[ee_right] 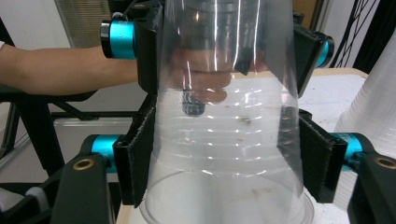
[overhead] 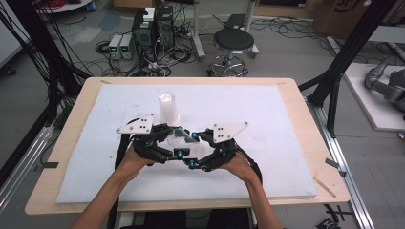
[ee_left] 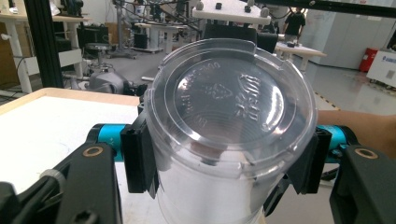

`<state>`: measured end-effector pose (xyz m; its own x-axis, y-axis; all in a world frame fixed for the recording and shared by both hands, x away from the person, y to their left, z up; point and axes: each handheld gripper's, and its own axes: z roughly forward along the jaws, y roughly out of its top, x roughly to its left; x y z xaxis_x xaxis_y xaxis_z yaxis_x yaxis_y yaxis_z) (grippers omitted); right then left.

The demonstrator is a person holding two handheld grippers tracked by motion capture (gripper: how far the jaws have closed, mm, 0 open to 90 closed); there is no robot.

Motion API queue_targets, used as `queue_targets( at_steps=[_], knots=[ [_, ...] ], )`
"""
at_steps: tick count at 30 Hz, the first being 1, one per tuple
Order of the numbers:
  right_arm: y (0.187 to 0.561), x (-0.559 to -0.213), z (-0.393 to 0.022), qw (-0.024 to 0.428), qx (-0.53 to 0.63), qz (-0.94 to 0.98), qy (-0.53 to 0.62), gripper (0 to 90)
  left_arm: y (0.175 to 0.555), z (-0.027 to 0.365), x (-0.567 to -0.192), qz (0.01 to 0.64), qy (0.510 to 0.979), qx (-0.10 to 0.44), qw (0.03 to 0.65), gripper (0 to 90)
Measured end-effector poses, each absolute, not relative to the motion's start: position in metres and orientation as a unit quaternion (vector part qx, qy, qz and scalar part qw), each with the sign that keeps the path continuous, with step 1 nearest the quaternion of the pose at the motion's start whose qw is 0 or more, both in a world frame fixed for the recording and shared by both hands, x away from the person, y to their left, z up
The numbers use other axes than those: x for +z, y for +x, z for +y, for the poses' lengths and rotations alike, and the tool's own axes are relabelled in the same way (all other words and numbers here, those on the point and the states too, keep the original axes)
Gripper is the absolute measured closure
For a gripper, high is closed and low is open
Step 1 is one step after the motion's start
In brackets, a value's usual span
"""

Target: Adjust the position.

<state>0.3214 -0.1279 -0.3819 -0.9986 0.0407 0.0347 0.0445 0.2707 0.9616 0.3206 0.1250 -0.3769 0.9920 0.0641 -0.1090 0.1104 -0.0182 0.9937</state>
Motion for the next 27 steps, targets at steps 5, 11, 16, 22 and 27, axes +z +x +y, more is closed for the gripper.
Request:
queue_targets(
  at_steps=[5,11,16,22,27],
  knots=[
    [0.321,-0.382,-0.129,-0.001,-0.601,-0.799,-0.027,31.4,0.320,0.124,-0.377,0.070,0.717,-0.006,0.694,17.8],
    [0.322,-0.382,-0.132,-0.003,-0.598,-0.801,-0.033,31.7,0.318,0.129,-0.377,0.080,0.732,0.001,0.677,6.1],
    [0.322,-0.381,-0.134,-0.009,-0.573,-0.818,-0.040,32.0,0.316,0.138,-0.371,0.078,0.771,0.022,0.631,8.0],
    [0.324,-0.371,-0.133,-0.018,-0.465,-0.884,-0.047,32.1,0.318,0.135,-0.358,0.071,0.861,0.030,0.503,8.4],
    [0.326,-0.361,-0.125,-0.017,-0.360,-0.932,-0.042,32.3,0.319,0.130,-0.353,0.074,0.918,0.014,0.390,9.8]
  ],
)
